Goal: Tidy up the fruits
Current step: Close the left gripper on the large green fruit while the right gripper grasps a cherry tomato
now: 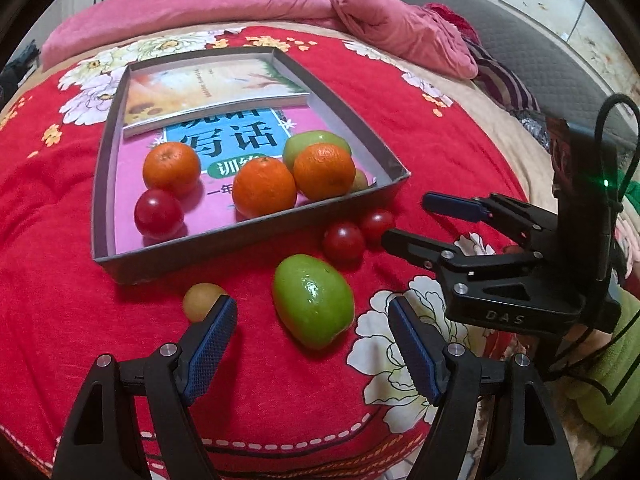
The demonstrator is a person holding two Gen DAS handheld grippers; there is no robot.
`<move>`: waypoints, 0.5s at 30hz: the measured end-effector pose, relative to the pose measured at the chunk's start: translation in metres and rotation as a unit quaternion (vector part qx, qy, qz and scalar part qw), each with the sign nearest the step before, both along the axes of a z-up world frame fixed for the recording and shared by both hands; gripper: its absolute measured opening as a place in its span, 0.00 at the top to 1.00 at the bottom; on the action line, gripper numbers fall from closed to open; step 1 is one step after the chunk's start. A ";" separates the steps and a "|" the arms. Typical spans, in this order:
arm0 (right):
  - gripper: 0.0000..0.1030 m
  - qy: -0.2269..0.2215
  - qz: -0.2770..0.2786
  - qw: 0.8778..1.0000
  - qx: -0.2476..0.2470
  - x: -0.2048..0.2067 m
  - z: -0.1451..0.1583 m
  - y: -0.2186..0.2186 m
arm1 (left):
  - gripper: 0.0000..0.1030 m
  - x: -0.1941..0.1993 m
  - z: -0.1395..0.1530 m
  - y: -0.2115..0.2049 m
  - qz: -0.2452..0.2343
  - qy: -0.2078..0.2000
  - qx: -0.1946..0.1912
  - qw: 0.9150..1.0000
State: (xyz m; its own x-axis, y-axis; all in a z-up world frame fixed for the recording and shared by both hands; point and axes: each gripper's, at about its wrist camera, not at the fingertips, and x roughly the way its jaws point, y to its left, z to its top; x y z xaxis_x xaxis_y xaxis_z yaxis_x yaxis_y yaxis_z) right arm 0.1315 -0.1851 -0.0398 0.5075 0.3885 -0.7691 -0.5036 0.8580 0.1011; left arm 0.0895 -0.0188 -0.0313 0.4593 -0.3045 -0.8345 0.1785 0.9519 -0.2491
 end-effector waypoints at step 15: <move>0.64 0.015 0.043 0.999 0.014 0.008 -0.010 0.018 | 0.42 0.007 -0.010 -0.009 -0.008 0.011 0.002 1.000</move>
State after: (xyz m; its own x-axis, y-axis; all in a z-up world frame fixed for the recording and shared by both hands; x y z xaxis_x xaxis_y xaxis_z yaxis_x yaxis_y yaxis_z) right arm 0.1396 -0.1674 -0.0497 0.4478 0.4508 -0.7722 -0.5710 0.8087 0.1410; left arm 0.0963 -0.0275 -0.0417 0.4368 -0.3083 -0.8451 0.1879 0.9500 -0.2494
